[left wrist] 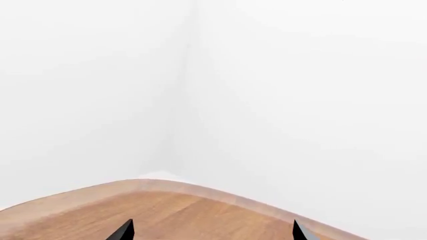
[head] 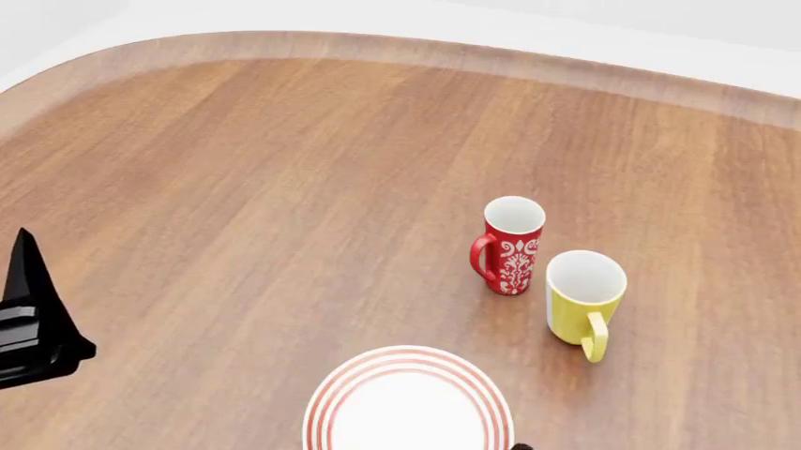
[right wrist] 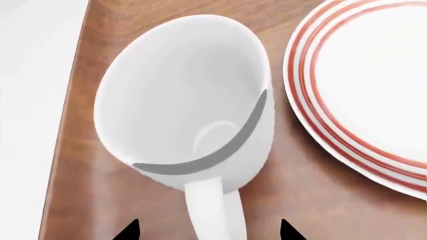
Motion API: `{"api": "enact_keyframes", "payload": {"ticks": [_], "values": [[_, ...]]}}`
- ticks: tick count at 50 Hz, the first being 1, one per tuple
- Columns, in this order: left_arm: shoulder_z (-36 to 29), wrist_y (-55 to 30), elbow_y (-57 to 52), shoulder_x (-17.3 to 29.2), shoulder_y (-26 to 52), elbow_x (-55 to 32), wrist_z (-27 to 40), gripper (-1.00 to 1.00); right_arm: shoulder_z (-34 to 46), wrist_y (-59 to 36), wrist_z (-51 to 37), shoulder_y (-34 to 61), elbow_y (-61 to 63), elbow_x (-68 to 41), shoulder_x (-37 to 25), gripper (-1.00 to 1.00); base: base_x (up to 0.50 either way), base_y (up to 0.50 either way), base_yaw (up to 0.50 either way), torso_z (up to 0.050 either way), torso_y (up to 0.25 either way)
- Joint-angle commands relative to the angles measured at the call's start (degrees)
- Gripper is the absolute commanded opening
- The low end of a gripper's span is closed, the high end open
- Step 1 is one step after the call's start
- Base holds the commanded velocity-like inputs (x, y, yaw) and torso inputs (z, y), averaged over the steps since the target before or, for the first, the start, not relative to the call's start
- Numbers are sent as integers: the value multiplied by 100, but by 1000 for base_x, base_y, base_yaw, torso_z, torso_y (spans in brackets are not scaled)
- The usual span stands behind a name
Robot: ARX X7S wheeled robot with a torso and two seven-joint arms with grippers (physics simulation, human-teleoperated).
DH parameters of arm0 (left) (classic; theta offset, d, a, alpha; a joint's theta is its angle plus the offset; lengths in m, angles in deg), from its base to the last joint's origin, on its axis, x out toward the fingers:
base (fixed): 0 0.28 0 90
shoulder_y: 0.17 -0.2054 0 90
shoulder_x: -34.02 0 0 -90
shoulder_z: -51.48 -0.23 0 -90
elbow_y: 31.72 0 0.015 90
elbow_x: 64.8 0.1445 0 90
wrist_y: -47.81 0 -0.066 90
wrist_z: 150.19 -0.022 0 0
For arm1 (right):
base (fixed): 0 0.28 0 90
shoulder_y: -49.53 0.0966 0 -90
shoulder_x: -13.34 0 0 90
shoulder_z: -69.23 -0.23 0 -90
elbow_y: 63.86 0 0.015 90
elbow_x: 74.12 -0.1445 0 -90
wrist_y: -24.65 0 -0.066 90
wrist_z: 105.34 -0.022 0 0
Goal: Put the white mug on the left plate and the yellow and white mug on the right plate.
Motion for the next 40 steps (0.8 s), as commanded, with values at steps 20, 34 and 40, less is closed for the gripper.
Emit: {"api": "enact_keyframes", "payload": {"ticks": [20, 34, 40], "values": [[-40, 45, 14, 14, 38, -29, 85, 100, -84, -20, -218, 60, -138, 14, 26, -100, 0, 0, 0, 0, 0], [-45, 66, 30, 43, 46, -50, 103, 100, -147, 63, -321, -44, 606, -48, -144, -100, 0, 0, 0, 0, 0], [-48, 67, 20, 56, 46, -60, 118, 100, -461, 45, -530, -96, 1309, -242, -337, -100, 0, 0, 0, 0, 0]]}}
